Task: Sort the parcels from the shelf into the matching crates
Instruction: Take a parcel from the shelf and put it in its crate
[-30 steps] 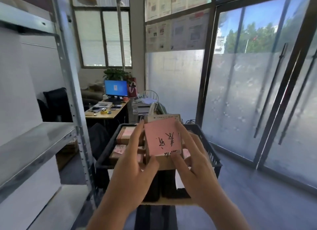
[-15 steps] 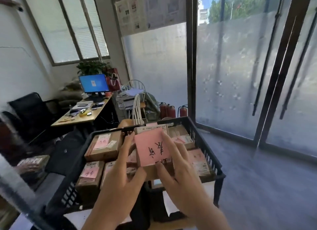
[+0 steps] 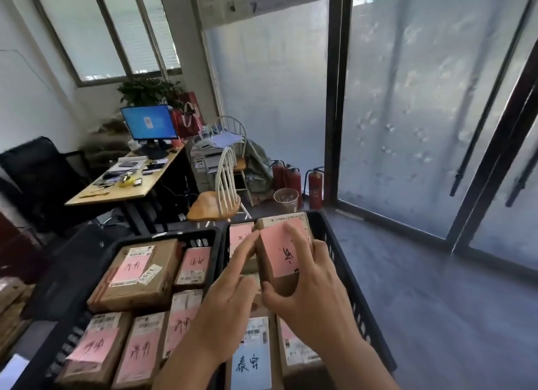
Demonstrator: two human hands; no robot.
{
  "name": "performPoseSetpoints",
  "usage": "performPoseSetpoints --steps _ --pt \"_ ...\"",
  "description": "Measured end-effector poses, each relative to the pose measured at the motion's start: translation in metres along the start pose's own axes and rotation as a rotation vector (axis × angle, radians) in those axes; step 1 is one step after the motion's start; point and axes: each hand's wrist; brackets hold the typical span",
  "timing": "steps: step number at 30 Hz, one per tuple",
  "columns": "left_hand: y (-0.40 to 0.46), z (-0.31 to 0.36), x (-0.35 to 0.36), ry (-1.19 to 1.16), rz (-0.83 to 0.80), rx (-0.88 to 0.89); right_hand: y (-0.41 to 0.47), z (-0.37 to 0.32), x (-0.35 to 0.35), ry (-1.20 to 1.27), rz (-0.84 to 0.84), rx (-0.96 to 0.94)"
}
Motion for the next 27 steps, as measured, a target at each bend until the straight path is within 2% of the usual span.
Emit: performPoseSetpoints --steps 4,13,19,27 --pt "0.048 -0.015 -0.016 0.056 -0.063 0.019 0.046 0.029 0.034 -0.156 -0.023 0.079" --pt "0.145 -0.060 -0.086 0.186 0.026 0.076 0.152 0.086 0.133 -0.308 -0.284 0.340" --pt "0.185 -0.086 -0.108 0.209 0.013 0.057 0.178 0.109 0.185 -0.338 -0.339 0.396" --pt "0.207 -0.093 -0.107 0.266 0.020 0.059 0.176 0.118 0.185 -0.377 -0.372 0.383"
Point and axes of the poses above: each hand's wrist, its own y-axis towards the middle knuckle, its own x-axis out of the palm, z = x × y, and after that the axes turned 11 degrees about -x, right-handed
